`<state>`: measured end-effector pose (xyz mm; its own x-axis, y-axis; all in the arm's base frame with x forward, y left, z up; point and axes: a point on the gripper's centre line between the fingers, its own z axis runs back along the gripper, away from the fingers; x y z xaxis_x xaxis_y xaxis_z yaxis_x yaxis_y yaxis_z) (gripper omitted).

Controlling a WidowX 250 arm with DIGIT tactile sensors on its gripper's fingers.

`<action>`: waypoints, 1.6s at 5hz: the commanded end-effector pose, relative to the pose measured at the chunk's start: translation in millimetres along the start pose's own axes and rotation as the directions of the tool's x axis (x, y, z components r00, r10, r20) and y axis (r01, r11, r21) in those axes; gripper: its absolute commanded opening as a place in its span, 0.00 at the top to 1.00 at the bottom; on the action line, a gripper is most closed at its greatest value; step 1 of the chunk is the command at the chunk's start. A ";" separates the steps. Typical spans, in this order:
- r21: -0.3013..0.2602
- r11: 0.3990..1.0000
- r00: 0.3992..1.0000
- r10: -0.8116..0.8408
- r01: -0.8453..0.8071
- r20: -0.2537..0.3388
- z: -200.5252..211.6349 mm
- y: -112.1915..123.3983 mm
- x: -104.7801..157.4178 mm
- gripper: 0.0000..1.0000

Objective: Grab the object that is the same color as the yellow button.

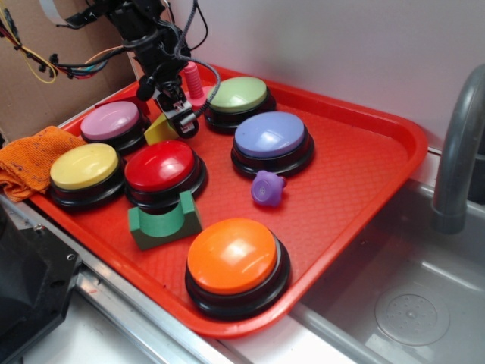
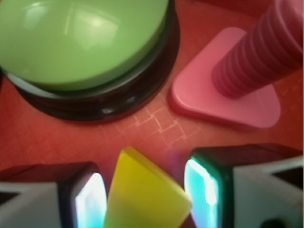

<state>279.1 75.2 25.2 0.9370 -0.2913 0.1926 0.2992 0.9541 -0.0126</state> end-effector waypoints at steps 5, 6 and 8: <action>0.088 0.926 0.925 0.374 -0.368 -0.069 158.2 -57.8 32.2 1.00; 0.099 0.908 0.907 0.415 -0.407 -0.072 159.3 -79.1 25.3 1.00; 0.112 0.892 0.888 0.449 -0.438 -0.102 147.4 -83.0 16.0 1.00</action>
